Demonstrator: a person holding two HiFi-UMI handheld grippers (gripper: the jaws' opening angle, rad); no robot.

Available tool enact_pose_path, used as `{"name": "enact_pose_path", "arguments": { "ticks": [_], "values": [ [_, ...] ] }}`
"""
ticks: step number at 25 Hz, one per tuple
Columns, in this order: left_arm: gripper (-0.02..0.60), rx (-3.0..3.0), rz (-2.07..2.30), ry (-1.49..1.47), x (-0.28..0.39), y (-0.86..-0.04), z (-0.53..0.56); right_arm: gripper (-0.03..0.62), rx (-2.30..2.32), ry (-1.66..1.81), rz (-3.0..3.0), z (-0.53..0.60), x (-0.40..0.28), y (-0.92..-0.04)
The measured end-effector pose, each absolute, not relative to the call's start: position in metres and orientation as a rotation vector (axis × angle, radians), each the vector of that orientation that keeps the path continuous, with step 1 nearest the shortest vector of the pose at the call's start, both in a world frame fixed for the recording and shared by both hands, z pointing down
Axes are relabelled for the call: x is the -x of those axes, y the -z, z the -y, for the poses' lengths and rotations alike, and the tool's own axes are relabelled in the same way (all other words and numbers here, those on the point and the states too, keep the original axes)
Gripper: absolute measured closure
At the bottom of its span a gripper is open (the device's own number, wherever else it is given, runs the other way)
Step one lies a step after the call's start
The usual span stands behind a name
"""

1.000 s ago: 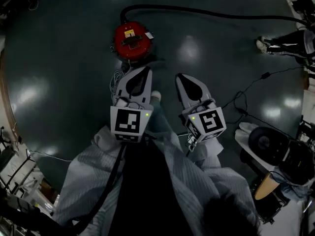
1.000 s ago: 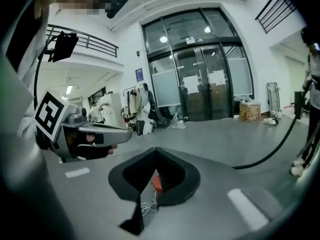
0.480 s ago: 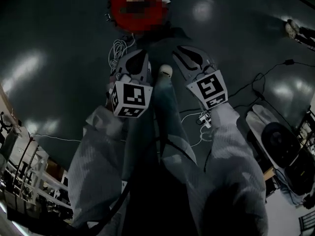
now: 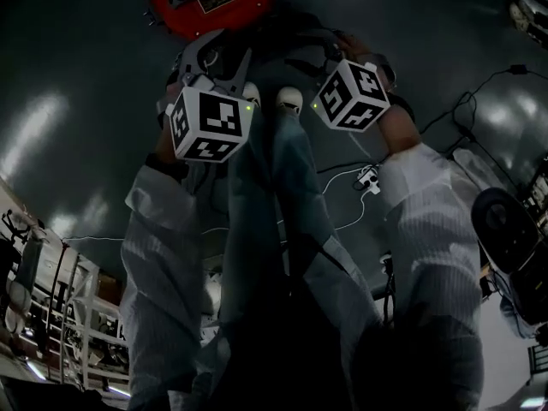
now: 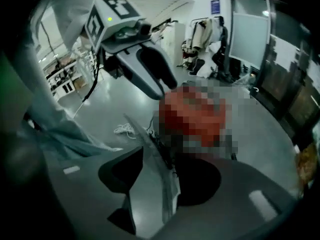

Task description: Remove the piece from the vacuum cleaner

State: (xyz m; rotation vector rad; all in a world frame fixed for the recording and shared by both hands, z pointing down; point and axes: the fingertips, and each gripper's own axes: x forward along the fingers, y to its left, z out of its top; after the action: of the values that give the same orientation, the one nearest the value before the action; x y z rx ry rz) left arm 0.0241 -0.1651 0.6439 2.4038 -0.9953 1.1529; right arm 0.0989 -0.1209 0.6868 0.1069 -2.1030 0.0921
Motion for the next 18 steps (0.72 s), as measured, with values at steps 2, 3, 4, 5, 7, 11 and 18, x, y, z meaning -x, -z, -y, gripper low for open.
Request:
{"name": "enact_pose_path", "arguments": {
  "ticks": [2, 3, 4, 5, 7, 11, 18],
  "values": [
    [0.409, -2.442, 0.948, -1.258, -0.031, -0.661, 0.164, 0.42, 0.001, 0.01, 2.041, 0.115, -0.101, -0.703],
    [0.396, -2.452, 0.931, -1.306, -0.034, -0.669, 0.163, 0.419, 0.038, 0.053, 2.019, 0.112, -0.101, -0.71],
    [0.391, -2.455, 0.92, -1.341, -0.035, -0.677, 0.164, 0.421, 0.066, 0.087, 2.003, 0.11, -0.098, -0.716],
    [0.388, -2.455, 0.916, -1.363, -0.036, -0.684, 0.165, 0.421, 0.088, 0.113, 1.99, 0.109, -0.095, -0.722],
    [0.388, -2.448, 0.918, -1.389, -0.034, -0.696, 0.17, 0.421, 0.123, 0.142, 1.961, 0.108, -0.088, -0.737],
    [0.39, -2.443, 0.972, -1.397, -0.03, -0.705, 0.18, 0.429, 0.148, 0.122, 1.918, 0.109, -0.084, -0.754],
    [0.391, -2.398, 1.082, -1.336, -0.028, -0.704, 0.18, 0.537, 0.186, 0.125, 1.924, 0.096, -0.086, -0.752]
  ]
}}
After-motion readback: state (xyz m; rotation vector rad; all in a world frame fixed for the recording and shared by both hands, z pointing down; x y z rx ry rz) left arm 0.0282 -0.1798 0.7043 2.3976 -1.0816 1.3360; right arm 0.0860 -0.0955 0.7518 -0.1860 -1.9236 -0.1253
